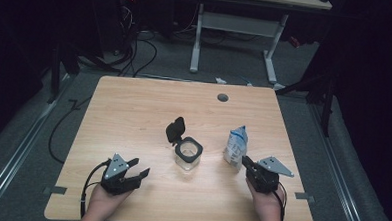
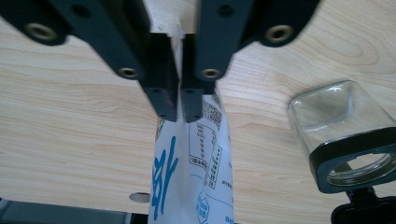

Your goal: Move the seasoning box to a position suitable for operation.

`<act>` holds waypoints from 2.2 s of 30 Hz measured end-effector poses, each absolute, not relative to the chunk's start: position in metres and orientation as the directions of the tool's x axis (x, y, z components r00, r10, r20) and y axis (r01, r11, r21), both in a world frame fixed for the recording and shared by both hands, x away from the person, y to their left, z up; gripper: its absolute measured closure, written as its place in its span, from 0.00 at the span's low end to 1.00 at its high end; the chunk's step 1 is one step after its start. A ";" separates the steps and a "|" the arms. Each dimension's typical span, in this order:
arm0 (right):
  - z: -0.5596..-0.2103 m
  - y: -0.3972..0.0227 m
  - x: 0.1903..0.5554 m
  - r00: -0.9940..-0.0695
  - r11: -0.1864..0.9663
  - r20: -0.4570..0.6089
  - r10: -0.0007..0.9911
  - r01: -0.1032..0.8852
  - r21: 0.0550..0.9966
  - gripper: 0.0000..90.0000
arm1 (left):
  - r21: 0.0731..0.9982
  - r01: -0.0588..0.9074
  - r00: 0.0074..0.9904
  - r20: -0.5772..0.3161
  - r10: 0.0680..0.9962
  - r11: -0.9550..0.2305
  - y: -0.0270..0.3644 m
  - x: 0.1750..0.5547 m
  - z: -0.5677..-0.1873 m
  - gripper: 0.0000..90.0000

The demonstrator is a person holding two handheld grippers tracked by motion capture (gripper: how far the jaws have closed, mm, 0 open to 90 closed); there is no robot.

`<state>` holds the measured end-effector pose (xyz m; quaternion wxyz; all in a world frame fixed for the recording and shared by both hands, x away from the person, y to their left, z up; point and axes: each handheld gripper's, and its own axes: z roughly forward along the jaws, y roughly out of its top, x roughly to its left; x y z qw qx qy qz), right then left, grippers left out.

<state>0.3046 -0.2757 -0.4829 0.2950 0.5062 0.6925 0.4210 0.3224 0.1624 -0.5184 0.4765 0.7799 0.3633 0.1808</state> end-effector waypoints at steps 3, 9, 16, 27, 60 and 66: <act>-0.483 -0.277 0.304 -0.326 0.123 0.039 0.945 0.462 0.878 0.81 | 0.874 0.395 0.670 -0.064 0.739 -0.282 0.163 0.323 -0.519 0.48; -0.488 -0.272 0.312 -0.353 0.149 0.034 0.935 0.479 0.865 0.60 | 0.873 0.399 0.672 -0.070 0.738 -0.281 0.163 0.324 -0.519 0.48; -0.483 -0.268 0.322 -0.350 0.177 -0.017 0.937 0.431 0.885 0.62 | 0.869 0.407 0.667 -0.073 0.741 -0.281 0.165 0.325 -0.521 0.48; -0.490 -0.277 0.331 -0.352 0.135 0.027 0.935 0.428 0.894 0.84 | 0.867 0.415 0.660 -0.077 0.748 -0.277 0.167 0.325 -0.522 0.48; -0.490 -0.274 0.334 -0.379 0.184 -0.019 0.925 0.405 0.895 0.92 | 0.866 0.417 0.668 -0.085 0.740 -0.277 0.167 0.325 -0.523 0.48; -0.487 -0.274 0.336 -0.378 0.188 -0.017 0.926 0.422 0.887 0.92 | 0.868 0.415 0.675 -0.093 0.732 -0.273 0.166 0.325 -0.523 0.48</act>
